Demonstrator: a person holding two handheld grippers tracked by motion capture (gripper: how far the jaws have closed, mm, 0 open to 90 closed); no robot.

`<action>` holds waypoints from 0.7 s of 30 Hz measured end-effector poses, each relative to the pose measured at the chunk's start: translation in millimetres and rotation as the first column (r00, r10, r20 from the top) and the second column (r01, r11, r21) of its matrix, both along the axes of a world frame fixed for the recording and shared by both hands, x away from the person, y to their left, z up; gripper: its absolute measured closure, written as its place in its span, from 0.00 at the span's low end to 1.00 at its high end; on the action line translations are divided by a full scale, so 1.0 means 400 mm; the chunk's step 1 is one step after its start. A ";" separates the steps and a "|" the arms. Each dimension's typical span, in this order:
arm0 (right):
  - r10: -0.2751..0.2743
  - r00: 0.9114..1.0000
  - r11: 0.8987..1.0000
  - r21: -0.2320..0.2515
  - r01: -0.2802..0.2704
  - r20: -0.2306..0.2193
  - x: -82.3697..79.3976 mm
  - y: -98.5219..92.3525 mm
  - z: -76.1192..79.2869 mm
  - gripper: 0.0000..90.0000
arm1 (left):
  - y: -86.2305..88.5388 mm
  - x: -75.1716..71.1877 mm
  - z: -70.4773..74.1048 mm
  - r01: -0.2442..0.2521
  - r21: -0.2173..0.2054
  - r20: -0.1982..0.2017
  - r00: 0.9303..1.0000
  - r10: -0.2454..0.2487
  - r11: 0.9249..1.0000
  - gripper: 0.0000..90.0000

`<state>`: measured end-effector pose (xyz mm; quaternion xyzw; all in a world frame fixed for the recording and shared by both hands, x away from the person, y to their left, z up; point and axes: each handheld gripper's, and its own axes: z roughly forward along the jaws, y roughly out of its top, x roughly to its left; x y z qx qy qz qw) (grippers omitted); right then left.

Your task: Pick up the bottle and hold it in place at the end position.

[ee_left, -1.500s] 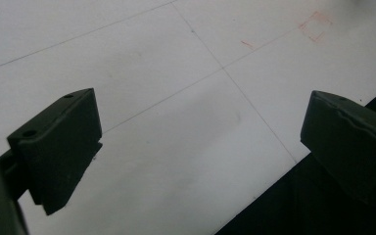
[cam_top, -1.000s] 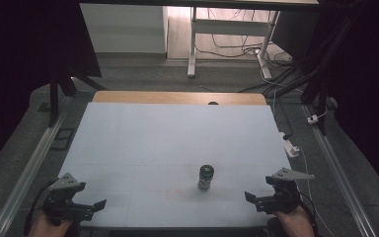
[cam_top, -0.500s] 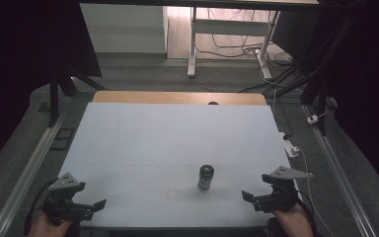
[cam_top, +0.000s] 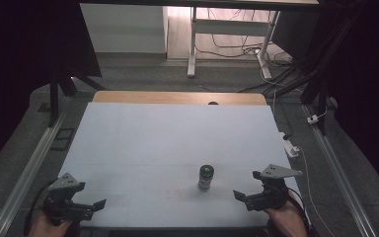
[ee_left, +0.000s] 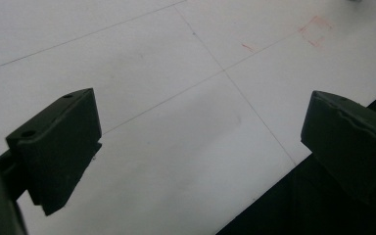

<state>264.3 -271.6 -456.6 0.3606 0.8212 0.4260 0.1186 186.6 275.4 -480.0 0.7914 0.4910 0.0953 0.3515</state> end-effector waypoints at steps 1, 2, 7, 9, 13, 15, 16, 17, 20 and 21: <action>0.003 1.000 1.000 0.001 -0.003 0.001 0.001 0.003 0.000 0.00 | 0.000 0.000 0.000 0.000 0.000 -0.001 1.000 0.000 1.000 0.03; 0.007 1.000 1.000 0.003 -0.007 0.004 0.002 0.005 -0.001 0.00 | 0.000 0.000 0.000 0.000 0.000 -0.001 1.000 0.000 1.000 0.03; 0.024 1.000 1.000 0.000 -0.024 0.002 0.010 0.024 -0.005 0.00 | 0.000 0.001 0.000 -0.002 -0.001 -0.002 1.000 0.002 1.000 0.03; 0.031 0.999 1.000 0.002 -0.031 -0.007 0.015 0.031 -0.007 0.00 | 0.001 0.001 0.000 -0.003 -0.003 -0.002 1.000 0.003 1.000 0.03; 0.052 0.999 0.998 -0.019 -0.052 -0.009 0.023 0.048 -0.013 0.00 | 0.001 0.001 0.000 -0.005 -0.004 -0.003 1.000 0.005 1.000 0.03; 0.058 0.998 0.998 -0.033 -0.058 -0.007 0.028 0.058 -0.017 0.00 | 0.001 0.001 0.000 -0.005 -0.004 -0.003 1.000 0.005 1.000 0.03; 0.060 0.998 0.997 -0.040 -0.060 -0.007 0.031 0.063 -0.019 0.00 | 0.001 0.001 0.000 -0.005 -0.004 -0.003 1.000 0.005 1.000 0.03; 0.060 0.998 0.997 -0.040 -0.060 -0.007 0.031 0.063 -0.019 0.00 | 0.001 0.001 0.000 -0.005 -0.004 -0.003 1.000 0.005 1.000 0.03; 0.069 0.998 0.996 -0.054 -0.069 -0.008 0.039 0.079 -0.023 0.00 | 0.001 0.001 0.000 -0.005 -0.004 -0.003 1.000 0.005 1.000 0.03; 0.072 0.997 0.996 -0.053 -0.073 -0.019 0.047 0.089 -0.025 0.00 | 0.001 0.001 -0.001 -0.005 -0.004 -0.004 1.000 0.005 1.000 0.03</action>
